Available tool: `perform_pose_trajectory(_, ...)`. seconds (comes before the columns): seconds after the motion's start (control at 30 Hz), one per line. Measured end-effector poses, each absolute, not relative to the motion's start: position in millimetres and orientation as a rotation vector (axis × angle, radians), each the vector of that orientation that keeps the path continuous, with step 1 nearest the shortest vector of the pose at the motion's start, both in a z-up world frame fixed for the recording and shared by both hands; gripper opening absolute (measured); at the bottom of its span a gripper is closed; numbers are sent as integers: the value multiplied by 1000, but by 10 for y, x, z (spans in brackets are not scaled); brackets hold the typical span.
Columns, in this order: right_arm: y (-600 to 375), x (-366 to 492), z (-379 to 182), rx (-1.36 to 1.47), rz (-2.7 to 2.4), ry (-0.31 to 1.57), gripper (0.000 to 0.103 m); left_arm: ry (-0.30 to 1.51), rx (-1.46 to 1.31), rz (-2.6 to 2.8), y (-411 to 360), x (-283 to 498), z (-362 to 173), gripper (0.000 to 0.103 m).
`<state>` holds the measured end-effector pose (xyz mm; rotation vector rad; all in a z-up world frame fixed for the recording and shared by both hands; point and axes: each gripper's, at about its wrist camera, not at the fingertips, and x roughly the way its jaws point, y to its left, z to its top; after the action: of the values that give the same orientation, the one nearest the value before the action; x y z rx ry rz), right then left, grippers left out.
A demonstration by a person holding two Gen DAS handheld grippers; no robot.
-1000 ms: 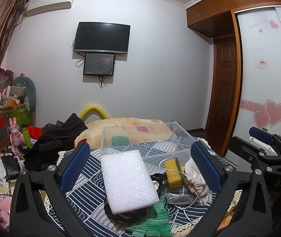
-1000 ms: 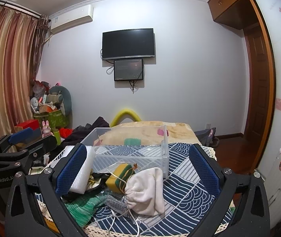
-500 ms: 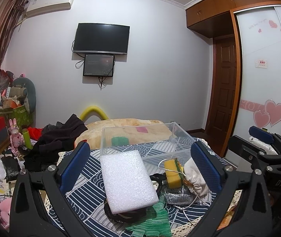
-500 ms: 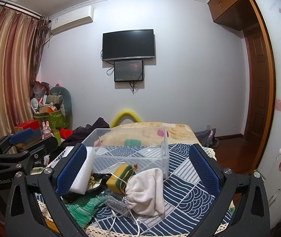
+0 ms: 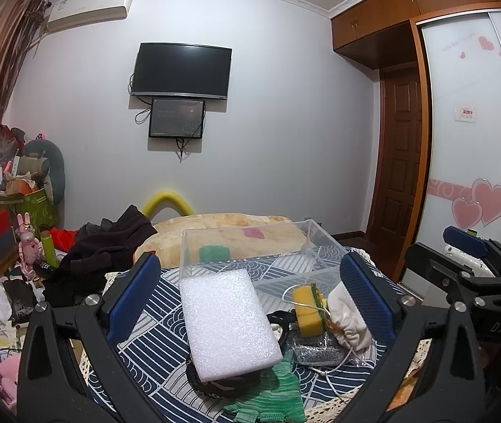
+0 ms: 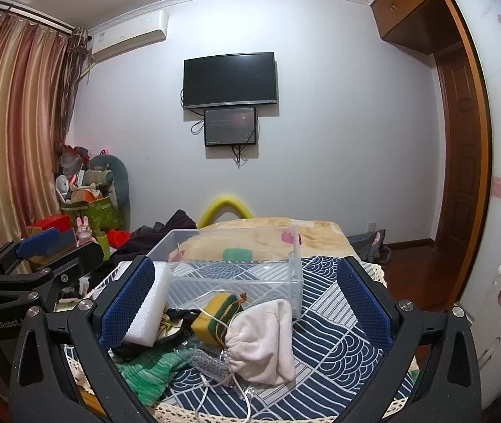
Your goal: Organize soft objects
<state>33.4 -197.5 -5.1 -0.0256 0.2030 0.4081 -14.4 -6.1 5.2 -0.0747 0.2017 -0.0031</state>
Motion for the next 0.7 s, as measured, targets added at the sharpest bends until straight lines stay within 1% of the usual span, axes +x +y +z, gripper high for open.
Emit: perform_pose_trajectory(0.7, -1979, 328, -69, -16, 430, 195, 103, 212, -86, -11, -28, -117, 26, 103)
